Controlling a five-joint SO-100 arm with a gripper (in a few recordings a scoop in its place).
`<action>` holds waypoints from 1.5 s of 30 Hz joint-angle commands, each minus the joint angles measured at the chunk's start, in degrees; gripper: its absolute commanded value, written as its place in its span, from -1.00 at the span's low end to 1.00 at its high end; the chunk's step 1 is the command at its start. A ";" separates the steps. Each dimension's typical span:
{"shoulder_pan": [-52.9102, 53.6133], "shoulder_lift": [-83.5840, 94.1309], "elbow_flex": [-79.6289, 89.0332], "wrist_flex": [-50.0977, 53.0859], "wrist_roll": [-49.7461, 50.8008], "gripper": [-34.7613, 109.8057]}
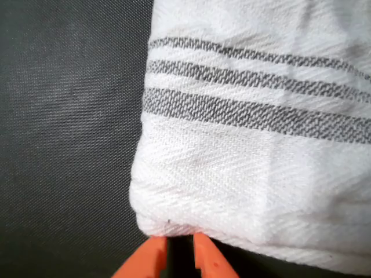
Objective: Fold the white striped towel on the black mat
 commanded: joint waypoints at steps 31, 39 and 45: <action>-0.26 0.79 1.32 1.49 -1.67 -0.52; -0.53 0.79 1.32 1.49 -1.93 -0.52; -1.76 1.23 1.32 1.49 -1.14 -0.51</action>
